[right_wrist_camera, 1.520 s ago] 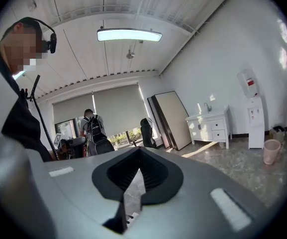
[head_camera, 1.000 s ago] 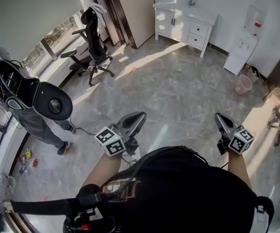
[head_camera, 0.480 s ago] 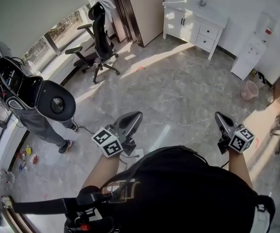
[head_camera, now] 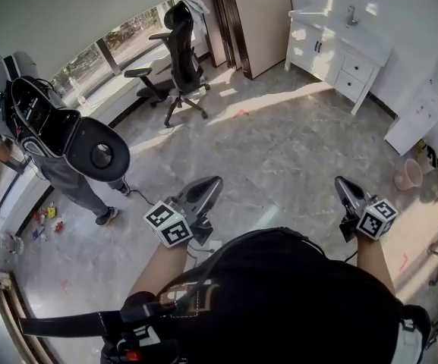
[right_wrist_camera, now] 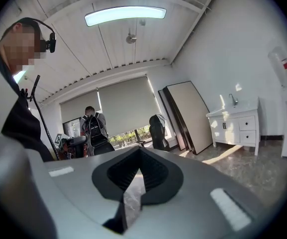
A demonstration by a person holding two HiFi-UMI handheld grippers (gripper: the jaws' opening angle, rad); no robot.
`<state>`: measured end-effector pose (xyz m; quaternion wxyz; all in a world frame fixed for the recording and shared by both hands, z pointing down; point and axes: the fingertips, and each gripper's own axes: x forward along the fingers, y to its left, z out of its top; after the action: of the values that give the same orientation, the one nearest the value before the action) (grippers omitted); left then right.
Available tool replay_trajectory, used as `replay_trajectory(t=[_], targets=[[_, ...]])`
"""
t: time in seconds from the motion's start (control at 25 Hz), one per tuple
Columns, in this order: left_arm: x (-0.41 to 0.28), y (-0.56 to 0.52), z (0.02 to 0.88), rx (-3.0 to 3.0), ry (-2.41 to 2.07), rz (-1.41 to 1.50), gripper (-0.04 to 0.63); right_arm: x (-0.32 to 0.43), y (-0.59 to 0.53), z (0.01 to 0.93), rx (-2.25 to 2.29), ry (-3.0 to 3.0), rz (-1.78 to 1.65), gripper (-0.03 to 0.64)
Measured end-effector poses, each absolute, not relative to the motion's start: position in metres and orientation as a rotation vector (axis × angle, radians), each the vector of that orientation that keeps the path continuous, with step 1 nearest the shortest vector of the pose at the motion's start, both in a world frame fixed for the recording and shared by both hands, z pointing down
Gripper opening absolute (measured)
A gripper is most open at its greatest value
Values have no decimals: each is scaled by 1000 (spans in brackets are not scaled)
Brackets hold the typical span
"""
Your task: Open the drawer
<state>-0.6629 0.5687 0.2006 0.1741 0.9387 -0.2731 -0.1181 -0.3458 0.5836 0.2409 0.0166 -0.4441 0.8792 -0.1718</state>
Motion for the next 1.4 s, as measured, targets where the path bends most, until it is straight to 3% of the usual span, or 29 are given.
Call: replay_trajectory(t=[0.68, 1.04, 1.4], targets=[[-480, 475, 190, 2678, -780, -321, 0, -175, 474, 236, -1311, 2723, -544, 2], [-453, 407, 197, 2690, -658, -291, 0, -152, 433, 251, -1425, 2657, -578, 2], [-498, 289, 183, 2723, -519, -292, 0, -195, 350, 223, -1592, 2593, -487, 2]])
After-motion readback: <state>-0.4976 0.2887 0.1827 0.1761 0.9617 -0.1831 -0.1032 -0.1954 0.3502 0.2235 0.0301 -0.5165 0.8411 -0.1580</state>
